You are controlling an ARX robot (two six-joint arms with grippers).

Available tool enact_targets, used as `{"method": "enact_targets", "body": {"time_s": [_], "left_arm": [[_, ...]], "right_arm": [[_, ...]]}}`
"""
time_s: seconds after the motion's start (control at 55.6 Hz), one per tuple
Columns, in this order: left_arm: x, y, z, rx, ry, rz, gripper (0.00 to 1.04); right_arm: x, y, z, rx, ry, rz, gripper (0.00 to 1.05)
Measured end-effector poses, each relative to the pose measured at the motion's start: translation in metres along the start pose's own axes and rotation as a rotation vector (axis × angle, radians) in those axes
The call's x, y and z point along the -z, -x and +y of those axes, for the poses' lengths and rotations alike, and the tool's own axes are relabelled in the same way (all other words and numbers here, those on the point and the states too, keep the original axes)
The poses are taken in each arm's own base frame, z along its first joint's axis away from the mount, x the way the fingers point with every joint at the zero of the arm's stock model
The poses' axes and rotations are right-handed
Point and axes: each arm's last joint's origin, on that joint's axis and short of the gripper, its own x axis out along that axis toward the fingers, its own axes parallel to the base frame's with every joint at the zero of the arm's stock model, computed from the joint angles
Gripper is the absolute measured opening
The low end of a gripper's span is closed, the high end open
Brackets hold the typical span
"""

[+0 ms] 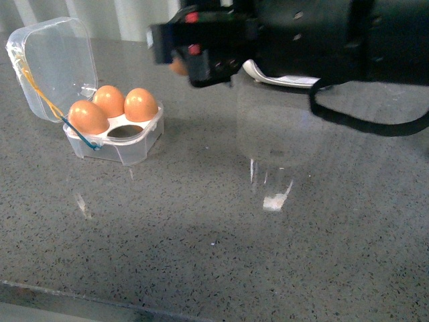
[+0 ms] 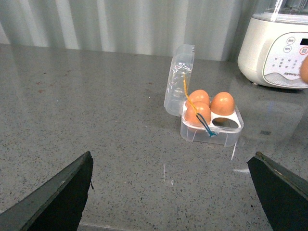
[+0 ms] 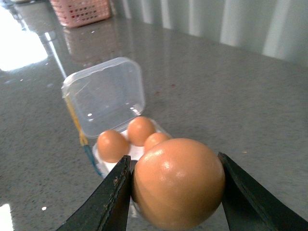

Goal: Put egg into box

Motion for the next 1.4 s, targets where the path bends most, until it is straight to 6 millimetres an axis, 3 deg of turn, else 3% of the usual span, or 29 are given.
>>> {"method": "enact_targets", "body": {"time_s": [0.234, 0.341, 1.15, 1.402], "left_arm": [[0.000, 0.000, 0.000, 0.000, 0.000, 0.000, 0.98], [0.000, 0.000, 0.000, 0.000, 0.000, 0.000, 0.98], [0.000, 0.000, 0.000, 0.000, 0.000, 0.000, 0.98], [0.000, 0.000, 0.000, 0.000, 0.000, 0.000, 0.98]], "right_arm": [[0.007, -0.039, 0.011, -0.081, -0.029, 0.022, 0.45], [0.009, -0.048, 0.013, -0.094, -0.036, 0.035, 0.45], [0.029, -0.074, 0.015, -0.104, -0.045, 0.131, 0.45], [0.022, -0.084, 0.013, -0.098, -0.034, 0.129, 0.45]]}}
